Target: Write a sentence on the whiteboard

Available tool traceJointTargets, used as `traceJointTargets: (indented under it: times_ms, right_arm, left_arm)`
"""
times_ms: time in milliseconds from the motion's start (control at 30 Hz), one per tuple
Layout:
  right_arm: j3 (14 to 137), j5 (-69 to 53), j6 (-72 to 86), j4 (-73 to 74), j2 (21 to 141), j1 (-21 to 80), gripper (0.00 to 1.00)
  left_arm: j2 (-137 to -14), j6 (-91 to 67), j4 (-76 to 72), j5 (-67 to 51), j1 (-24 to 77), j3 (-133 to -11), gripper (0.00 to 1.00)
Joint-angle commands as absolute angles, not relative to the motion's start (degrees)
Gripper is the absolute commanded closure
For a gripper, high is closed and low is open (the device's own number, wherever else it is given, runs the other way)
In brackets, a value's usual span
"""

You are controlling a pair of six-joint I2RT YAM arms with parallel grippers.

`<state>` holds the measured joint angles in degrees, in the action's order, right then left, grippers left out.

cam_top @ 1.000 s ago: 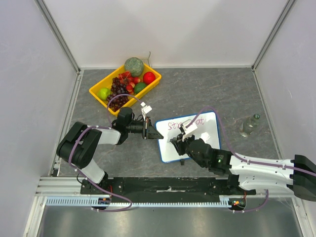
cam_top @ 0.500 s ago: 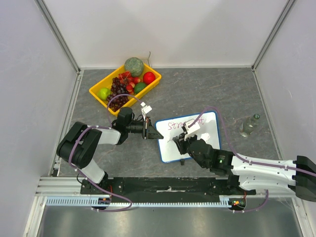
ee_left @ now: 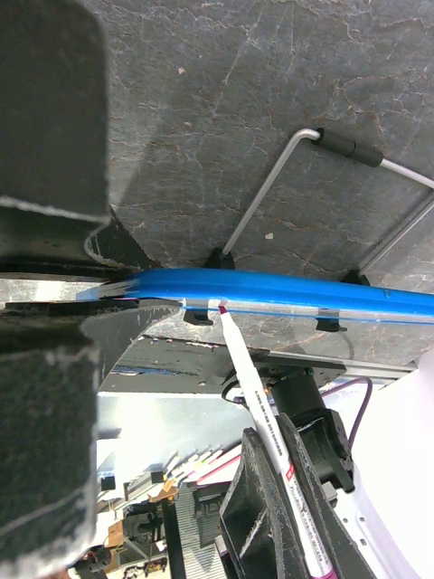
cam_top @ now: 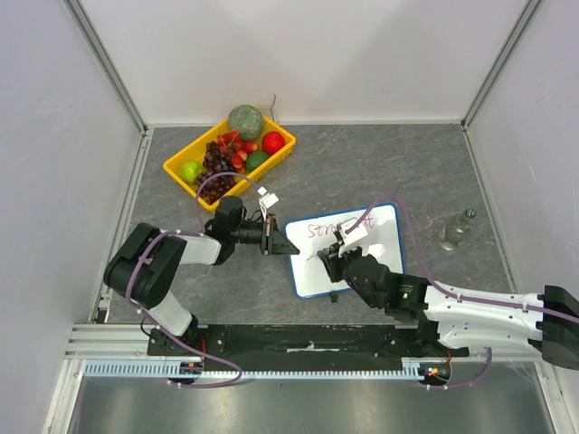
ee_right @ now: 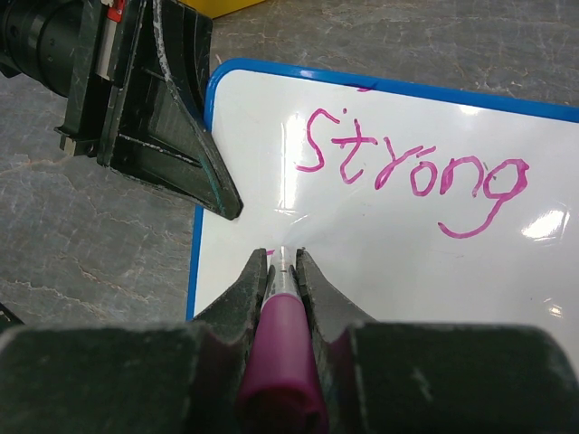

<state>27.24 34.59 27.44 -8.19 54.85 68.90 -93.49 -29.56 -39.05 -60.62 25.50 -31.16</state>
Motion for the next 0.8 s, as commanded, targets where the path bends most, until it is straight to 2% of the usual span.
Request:
traceJointTargets:
  times_ms: [0, 767]
  right_arm:
    - [28.6, 36.9, 26.5, -9.2, 54.6, 68.6, 1.0]
    - [27.9, 31.8, 27.3, -11.0, 57.0, 68.6, 1.0]
  left_arm:
    - [-94.6, -25.6, -37.8, -59.1, 25.4, -30.7, 0.98]
    - [-94.4, -25.6, -37.7, -59.1, 25.5, -30.6, 0.98]
